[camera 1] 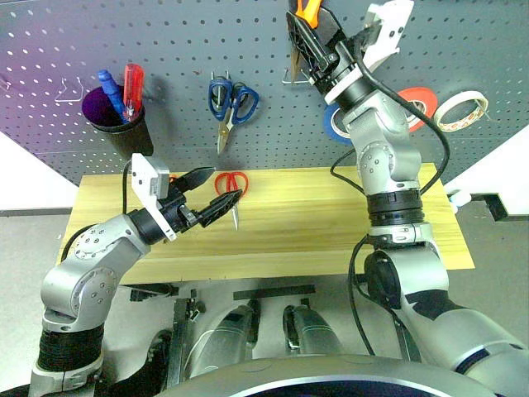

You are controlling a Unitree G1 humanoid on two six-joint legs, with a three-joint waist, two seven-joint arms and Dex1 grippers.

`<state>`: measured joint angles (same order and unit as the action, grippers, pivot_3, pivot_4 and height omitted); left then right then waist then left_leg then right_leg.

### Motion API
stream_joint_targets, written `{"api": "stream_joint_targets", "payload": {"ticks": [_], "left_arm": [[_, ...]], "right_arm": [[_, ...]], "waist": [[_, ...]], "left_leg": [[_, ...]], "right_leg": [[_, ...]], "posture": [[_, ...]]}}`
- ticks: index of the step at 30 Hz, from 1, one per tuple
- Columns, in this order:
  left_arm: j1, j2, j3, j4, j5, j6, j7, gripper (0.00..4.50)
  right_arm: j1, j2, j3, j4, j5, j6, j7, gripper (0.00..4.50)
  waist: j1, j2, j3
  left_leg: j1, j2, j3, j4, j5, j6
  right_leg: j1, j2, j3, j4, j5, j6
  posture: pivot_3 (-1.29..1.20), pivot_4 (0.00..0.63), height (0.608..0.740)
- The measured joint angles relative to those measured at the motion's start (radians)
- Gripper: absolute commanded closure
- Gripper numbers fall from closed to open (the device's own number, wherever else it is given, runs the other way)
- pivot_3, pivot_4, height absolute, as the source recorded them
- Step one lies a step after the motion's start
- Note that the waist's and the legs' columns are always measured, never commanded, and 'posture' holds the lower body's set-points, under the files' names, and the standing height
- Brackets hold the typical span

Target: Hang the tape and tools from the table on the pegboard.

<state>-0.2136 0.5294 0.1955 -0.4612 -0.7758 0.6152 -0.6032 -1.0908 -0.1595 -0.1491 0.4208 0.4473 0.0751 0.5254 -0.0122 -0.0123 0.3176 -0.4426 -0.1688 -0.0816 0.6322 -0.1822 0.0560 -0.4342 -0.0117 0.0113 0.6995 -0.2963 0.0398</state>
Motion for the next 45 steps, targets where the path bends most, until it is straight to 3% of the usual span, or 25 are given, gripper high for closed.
{"api": "stream_joint_targets", "payload": {"ticks": [12,21,45], "left_arm": [[0.007,0.022,0.069,-0.136,-0.019,-0.033,0.062,0.00],[0.108,0.071,0.176,-0.242,-0.099,-0.008,0.141,0.00],[0.150,0.120,0.191,-0.269,-0.198,-0.008,0.211,0.00]], "right_arm": [[-0.065,-0.002,-0.012,0.138,-0.038,-0.121,0.029,2.40],[-0.094,-0.014,-0.015,0.265,-0.082,-0.229,0.041,2.40],[-0.005,-0.010,0.031,0.370,-0.274,-0.414,-0.049,2.40]], "waist": [[0.002,0.000,0.000],[0.015,0.000,-0.003],[0.027,-0.001,-0.003]], "left_leg": [[0.000,0.000,0.000,-0.001,0.006,-0.002],[0.001,0.000,0.000,-0.002,0.010,-0.004],[0.001,0.002,0.000,-0.005,0.013,-0.007]], "right_leg": [[0.000,0.000,0.000,0.000,0.005,0.000],[-0.004,0.001,0.000,0.000,0.013,0.000],[-0.006,0.001,0.000,0.000,0.015,-0.002]], "posture": [[0.11,0.233,0.740],[0.13,0.234,0.740],[0.13,0.246,0.740]]}}
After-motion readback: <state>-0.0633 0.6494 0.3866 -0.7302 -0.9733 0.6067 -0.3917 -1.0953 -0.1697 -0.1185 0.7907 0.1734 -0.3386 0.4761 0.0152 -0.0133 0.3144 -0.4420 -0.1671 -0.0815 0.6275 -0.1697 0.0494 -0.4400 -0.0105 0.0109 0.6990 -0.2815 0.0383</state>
